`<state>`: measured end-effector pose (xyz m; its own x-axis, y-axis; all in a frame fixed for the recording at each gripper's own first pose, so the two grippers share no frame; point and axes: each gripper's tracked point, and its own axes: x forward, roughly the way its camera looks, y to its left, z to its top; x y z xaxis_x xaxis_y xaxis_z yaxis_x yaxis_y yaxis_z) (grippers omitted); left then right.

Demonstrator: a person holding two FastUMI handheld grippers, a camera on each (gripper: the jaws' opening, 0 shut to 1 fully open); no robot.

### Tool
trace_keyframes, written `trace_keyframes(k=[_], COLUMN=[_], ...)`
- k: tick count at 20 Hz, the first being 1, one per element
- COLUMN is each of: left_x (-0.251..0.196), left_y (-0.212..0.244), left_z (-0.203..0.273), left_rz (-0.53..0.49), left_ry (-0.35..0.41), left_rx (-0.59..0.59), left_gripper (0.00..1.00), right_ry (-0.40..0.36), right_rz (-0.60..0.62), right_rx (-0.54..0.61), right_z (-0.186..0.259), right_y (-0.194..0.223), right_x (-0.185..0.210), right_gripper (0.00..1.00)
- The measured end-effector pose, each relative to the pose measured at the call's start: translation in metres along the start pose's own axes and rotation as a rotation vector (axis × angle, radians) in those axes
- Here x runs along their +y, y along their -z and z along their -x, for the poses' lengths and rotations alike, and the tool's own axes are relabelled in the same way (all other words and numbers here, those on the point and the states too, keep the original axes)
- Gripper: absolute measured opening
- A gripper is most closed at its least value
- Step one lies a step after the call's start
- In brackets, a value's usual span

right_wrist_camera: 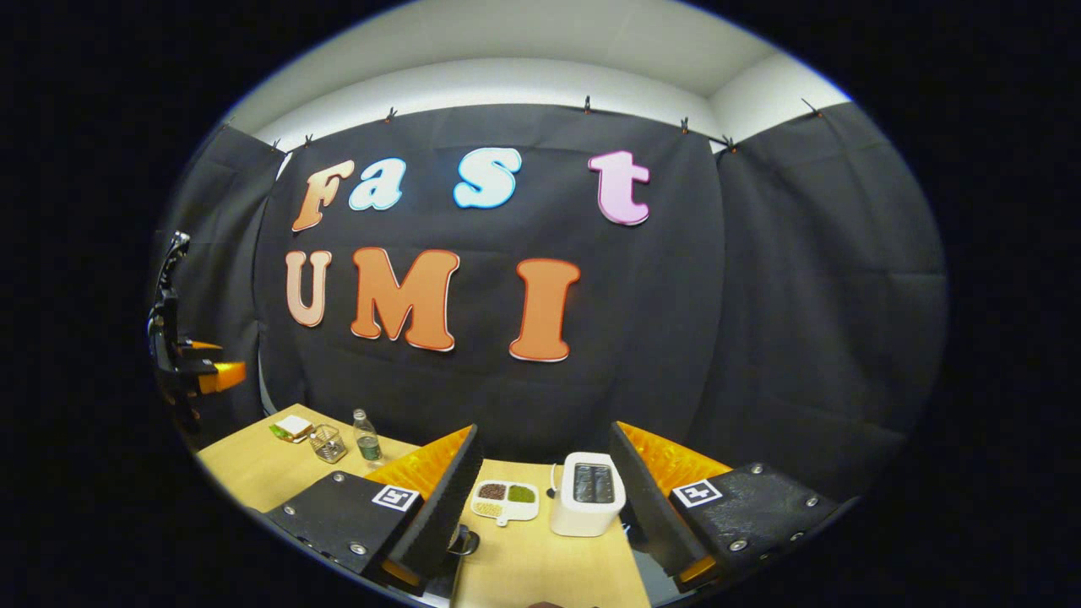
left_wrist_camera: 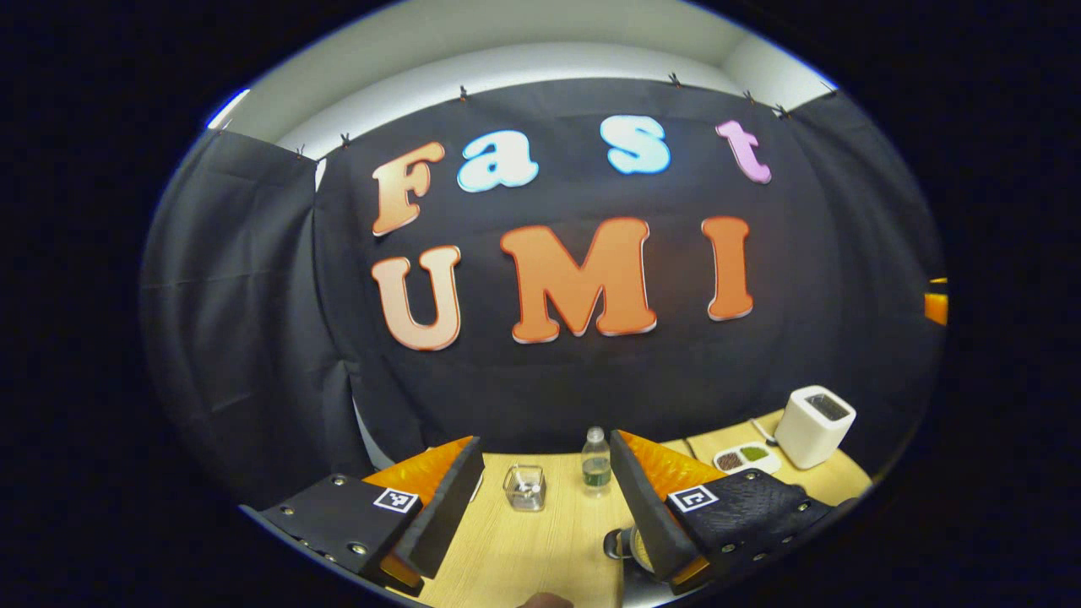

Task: First push the handle of the pot to place it horizontally, then grasp the pot with both hands and set it on the induction cooktop.

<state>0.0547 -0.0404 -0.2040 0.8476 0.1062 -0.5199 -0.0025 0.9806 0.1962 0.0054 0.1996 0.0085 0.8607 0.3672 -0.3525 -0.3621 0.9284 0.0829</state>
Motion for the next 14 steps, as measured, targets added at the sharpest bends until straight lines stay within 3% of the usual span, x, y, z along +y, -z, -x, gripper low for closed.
trace_keyframes(k=[2,5,8,9,10,14], left_x=[0.007,0.023,0.056,0.067,0.083,0.142], left_y=[-0.059,-0.136,-0.166,-0.17,-0.176,-0.181], left_z=[0.012,0.018,0.016,0.012,0.017,-0.008], left_rz=[0.055,0.105,0.108,0.122,0.144,0.167], left_ry=[0.013,0.091,0.102,0.102,0.105,0.078], left_rx=[-0.121,-0.299,-0.36,-0.367,-0.382,-0.476], left_gripper=[0.94,0.92,0.92,0.91,0.9,0.92], right_ry=[0.046,0.143,0.219,0.235,0.248,0.34], right_rz=[0.031,0.052,0.028,0.019,0.019,0.08], right_rx=[-0.03,-0.113,-0.186,-0.197,-0.198,-0.181], right_z=[0.018,0.044,0.063,0.067,0.071,0.092], right_y=[-0.03,-0.08,-0.121,-0.13,-0.135,-0.155], right_x=[-0.012,-0.019,-0.002,0.005,0.01,0.017], right_gripper=[0.94,0.94,0.98,0.95,0.92,0.98])
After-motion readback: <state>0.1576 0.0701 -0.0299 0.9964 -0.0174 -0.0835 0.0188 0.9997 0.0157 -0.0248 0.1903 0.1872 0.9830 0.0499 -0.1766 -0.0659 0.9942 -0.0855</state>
